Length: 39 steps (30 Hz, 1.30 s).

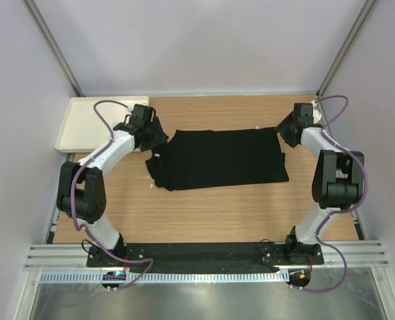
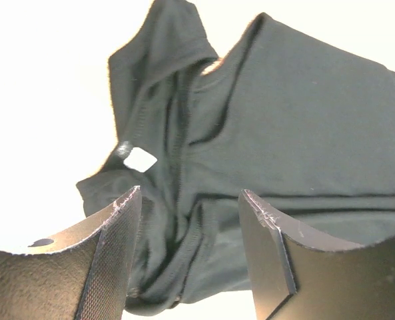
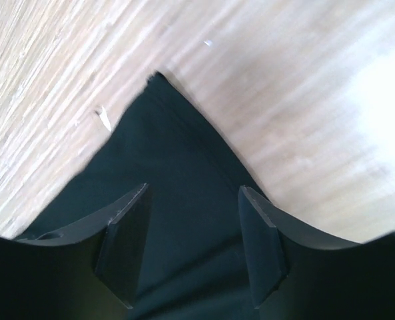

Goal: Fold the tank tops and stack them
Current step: Fold the tank top

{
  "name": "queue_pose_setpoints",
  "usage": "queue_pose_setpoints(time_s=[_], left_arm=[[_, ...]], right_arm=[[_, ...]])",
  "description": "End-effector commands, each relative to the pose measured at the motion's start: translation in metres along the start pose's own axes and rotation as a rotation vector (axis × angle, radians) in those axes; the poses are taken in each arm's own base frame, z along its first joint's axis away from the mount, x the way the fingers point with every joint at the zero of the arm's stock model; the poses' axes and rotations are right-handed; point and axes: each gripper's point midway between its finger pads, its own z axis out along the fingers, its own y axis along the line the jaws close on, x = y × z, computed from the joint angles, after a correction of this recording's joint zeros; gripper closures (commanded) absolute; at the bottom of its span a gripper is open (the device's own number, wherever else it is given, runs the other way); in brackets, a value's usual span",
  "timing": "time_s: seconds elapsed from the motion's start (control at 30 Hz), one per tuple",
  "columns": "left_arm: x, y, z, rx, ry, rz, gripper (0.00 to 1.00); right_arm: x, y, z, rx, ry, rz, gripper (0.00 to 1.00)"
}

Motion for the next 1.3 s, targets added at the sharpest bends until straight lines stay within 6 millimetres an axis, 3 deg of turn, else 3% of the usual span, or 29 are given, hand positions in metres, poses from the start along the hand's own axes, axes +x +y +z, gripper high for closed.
queue_pose_setpoints(time_s=[0.0,0.2,0.4,0.57,0.6,0.87,0.93,1.07,1.27], left_arm=[[-0.007,0.004,-0.006,-0.024,-0.011,0.017,0.39],[-0.003,0.007,-0.018,-0.013,-0.026,0.012,0.4],[-0.008,0.006,-0.037,0.003,-0.067,0.0,0.4],[-0.015,0.01,-0.046,-0.019,-0.1,-0.001,0.4],[-0.017,0.009,-0.046,-0.019,-0.103,0.001,0.4],[-0.008,0.003,-0.029,0.003,-0.041,0.037,0.4],[-0.005,0.003,-0.019,-0.002,-0.017,0.046,0.4],[-0.001,0.004,-0.012,-0.013,0.003,0.05,0.41],[0.007,-0.007,0.002,0.009,0.038,0.093,0.4]], right_arm=[[-0.01,0.023,0.016,-0.066,0.016,-0.05,0.4],[0.007,0.016,0.046,-0.002,0.096,-0.093,0.44],[0.008,0.008,0.058,0.064,0.125,-0.128,0.6],[0.011,-0.003,0.059,0.124,0.164,-0.184,0.84],[0.012,-0.006,0.059,0.134,0.17,-0.199,0.97],[-0.018,-0.045,0.045,0.219,0.087,-0.132,0.99],[-0.021,-0.05,0.041,0.22,0.082,-0.115,0.99],[-0.026,-0.041,0.026,0.179,0.055,-0.147,0.99],[-0.042,-0.061,0.022,0.267,0.016,-0.122,0.99]])
